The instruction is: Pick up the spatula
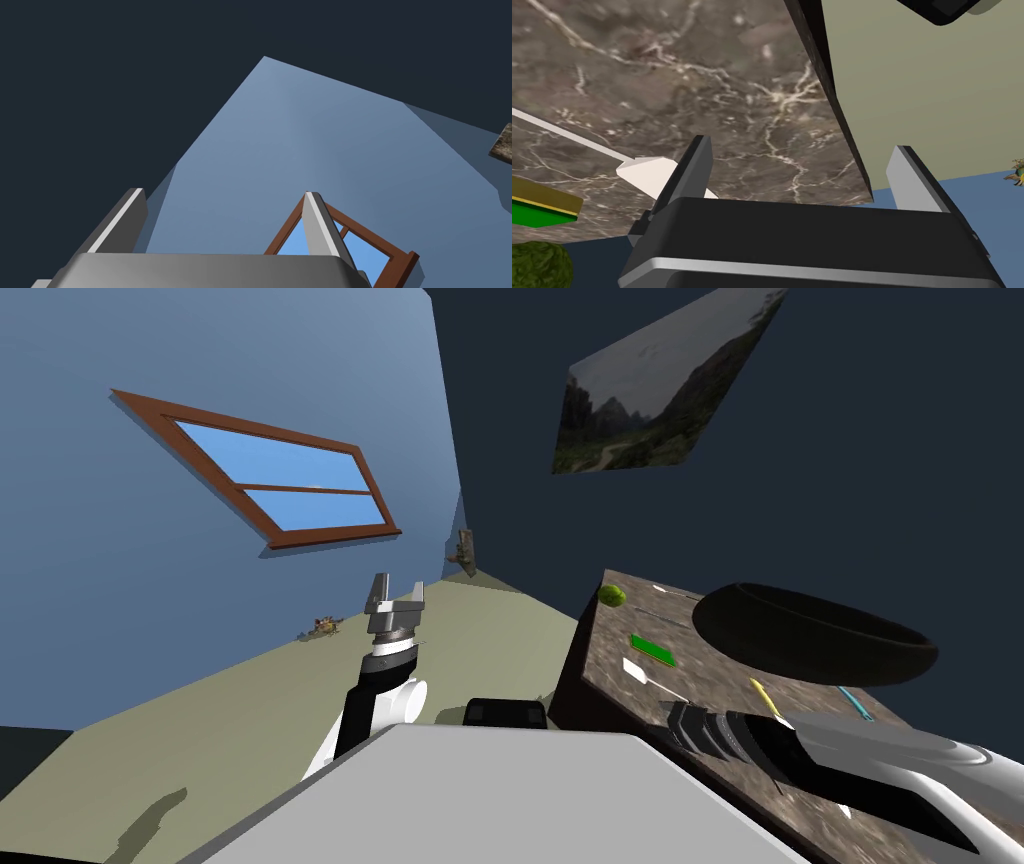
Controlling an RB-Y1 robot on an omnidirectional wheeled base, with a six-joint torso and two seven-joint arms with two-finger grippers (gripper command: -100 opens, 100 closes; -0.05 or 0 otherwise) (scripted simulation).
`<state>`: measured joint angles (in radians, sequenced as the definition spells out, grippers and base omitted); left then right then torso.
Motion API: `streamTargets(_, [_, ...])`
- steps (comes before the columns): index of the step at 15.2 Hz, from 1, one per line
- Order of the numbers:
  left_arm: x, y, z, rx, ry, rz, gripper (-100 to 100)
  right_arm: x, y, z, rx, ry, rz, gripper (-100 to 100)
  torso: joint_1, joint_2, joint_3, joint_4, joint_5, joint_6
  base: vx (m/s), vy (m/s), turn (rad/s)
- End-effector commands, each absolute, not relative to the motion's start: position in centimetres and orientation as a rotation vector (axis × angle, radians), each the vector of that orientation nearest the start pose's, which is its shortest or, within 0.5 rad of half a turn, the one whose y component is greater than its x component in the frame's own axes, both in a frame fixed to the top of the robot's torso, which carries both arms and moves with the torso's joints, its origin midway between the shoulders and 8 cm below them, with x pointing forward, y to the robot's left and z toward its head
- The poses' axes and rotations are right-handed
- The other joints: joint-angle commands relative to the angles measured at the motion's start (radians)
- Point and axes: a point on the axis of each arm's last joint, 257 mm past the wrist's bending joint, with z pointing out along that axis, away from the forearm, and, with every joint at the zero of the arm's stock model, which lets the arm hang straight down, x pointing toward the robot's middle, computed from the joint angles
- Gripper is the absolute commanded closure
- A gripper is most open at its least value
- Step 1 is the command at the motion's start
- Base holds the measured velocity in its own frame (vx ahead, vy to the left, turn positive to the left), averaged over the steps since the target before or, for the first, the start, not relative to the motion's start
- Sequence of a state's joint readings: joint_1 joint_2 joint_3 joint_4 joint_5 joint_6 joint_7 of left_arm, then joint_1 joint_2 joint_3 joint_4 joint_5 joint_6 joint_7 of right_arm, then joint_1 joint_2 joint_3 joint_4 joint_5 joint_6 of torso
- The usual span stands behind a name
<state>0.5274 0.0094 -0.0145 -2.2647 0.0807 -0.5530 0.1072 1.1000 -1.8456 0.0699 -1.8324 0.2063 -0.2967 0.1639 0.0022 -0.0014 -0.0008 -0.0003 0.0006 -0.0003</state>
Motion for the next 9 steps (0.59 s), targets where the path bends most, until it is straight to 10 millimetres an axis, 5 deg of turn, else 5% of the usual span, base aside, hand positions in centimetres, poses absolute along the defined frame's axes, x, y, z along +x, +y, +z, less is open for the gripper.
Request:
streamTargets(1, [33.5, 28.7, 1.9, -0.733, 0.526, -1.458, 0, 17.2, -48.8, -33.1, -0.726, 2.718, 0.179, -100, 0.000, 0.000, 0.000, 0.000, 0.000, 0.000, 0.039, 0.024, 0.107])
streamTargets(5, [33.5, 28.7, 1.9, -0.733, 0.526, -1.458, 0, 15.8, -51.1, -33.3, -0.840, 2.782, 0.111, -100, 0.000, -0.001, -0.001, 0.000, 0.000, 0.000, 0.056, 0.015, 0.066])
streamTargets(9, [33.5, 28.7, 1.9, -0.733, 0.526, -1.458, 0, 16.1, -51.2, -33.2, -0.870, 2.784, 0.104, -100, -0.001, -0.002, -0.002, -0.001, 0.000, 0.000, 0.063, 0.003, 0.011])
